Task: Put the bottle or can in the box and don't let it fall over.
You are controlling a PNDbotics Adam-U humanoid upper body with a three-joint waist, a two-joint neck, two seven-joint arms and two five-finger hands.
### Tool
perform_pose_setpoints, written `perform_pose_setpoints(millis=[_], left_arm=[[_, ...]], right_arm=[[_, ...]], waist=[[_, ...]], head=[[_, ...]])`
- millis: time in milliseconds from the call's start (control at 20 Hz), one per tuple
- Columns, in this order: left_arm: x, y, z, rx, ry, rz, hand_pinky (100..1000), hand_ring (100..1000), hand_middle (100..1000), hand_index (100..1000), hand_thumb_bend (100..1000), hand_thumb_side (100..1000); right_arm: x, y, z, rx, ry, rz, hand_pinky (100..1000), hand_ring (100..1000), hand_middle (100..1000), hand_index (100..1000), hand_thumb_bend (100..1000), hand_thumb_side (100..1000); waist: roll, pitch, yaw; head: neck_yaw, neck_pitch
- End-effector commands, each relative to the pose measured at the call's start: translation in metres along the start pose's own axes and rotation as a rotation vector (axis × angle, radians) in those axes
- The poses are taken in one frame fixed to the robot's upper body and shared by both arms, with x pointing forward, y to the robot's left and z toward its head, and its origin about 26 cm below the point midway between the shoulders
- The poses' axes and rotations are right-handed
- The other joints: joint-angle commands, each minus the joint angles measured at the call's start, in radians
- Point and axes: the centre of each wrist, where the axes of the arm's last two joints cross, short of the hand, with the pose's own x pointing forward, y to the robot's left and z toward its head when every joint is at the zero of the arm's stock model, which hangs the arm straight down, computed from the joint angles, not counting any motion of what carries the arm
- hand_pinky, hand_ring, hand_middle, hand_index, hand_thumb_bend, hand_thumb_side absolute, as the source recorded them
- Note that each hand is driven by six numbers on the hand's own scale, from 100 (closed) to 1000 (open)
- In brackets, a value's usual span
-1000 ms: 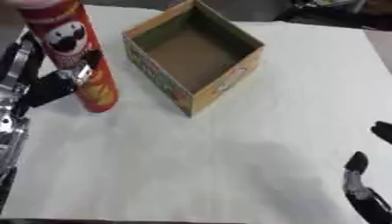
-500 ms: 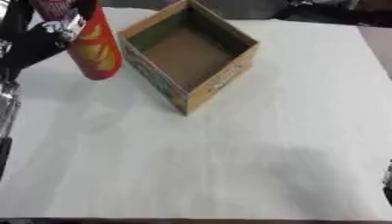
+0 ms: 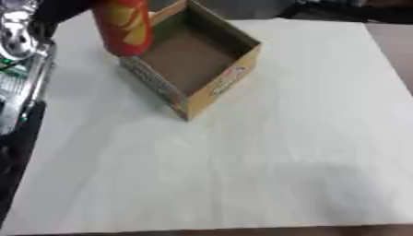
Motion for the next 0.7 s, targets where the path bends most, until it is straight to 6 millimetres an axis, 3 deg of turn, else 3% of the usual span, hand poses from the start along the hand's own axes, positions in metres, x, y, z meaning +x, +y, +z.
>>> perform_pose_setpoints(millis=[50,350,550,600,650,700], left_arm=[[0.002,-0.008,-0.016,-0.001,-0.018,0.001,1000,1000,860,530,100,501],[-0.02,-0.037,-0.039,0.008,0.008,0.034,1000,1000,865,529,100,553],[-0.044,-0.053,-0.046,0.02,0.02,0.011,1000,1000,875,555,100,473],[-0.05,-0.056,-0.047,0.022,0.017,-0.006,1000,1000,884,589,100,440],[-0.056,-0.059,-0.047,0.015,0.015,-0.026,1000,1000,914,682,100,413],[-0.062,-0.062,-0.046,0.001,0.01,-0.049,1000,1000,954,836,100,437]], right_arm=[[0.003,-0.002,-0.007,-0.112,-0.106,-0.096,848,727,741,785,100,412],[0.005,0.003,-0.01,-0.115,-0.117,-0.119,846,724,737,783,100,410],[0.007,0.006,-0.009,-0.115,-0.126,-0.134,845,722,735,781,100,408],[0.007,0.006,-0.009,-0.116,-0.127,-0.138,845,722,734,781,100,409],[0.007,0.007,-0.009,-0.117,-0.129,-0.141,845,722,734,781,100,409],[0.007,0.007,-0.009,-0.118,-0.13,-0.143,845,722,733,780,100,408]], waist=[[0.004,-0.009,-0.009],[-0.002,0.007,-0.039],[-0.008,0.017,-0.066],[-0.008,0.019,-0.069],[-0.009,0.02,-0.072],[-0.009,0.021,-0.074]], head=[[0.02,-0.017],[0.039,-0.038],[0.043,-0.049],[0.044,-0.051],[0.046,-0.052],[0.046,-0.052]])
